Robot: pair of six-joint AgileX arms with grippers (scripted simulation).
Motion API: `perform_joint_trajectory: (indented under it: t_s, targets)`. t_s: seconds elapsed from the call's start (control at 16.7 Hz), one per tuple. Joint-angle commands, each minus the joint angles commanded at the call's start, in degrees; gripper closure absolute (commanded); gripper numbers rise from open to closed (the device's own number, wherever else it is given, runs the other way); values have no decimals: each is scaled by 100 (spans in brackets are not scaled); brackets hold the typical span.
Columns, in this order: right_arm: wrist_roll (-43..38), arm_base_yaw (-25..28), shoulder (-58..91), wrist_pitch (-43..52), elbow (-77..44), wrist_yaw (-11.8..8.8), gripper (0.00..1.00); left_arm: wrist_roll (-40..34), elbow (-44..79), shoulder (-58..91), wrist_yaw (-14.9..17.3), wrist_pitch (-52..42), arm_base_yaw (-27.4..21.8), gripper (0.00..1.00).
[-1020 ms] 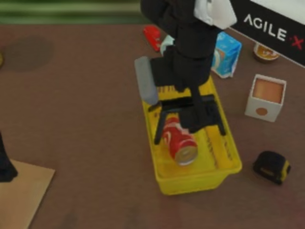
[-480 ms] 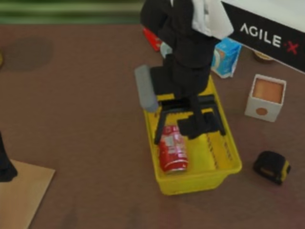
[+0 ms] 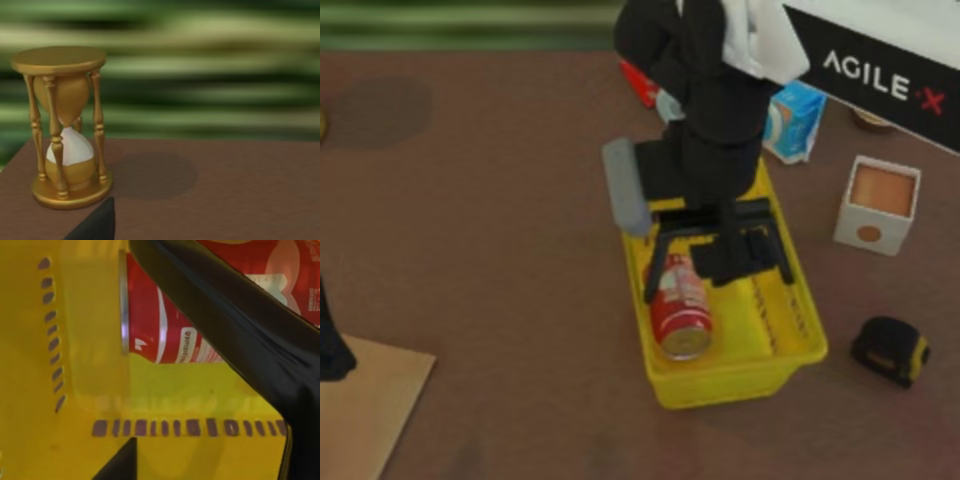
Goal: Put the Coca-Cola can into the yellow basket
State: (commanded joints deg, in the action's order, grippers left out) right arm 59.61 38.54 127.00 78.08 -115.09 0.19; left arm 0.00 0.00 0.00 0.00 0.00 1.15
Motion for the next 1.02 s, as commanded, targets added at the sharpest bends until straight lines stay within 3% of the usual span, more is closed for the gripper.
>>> perform_joint_trajectory:
  t_s: [0.54,1.02]
  targets:
    - [0,0,0,0,0,0,98,0,0,0,0,0,0,0]
    - [0,0,0,0,0,0,100,0,0,0,0,0,0,0]
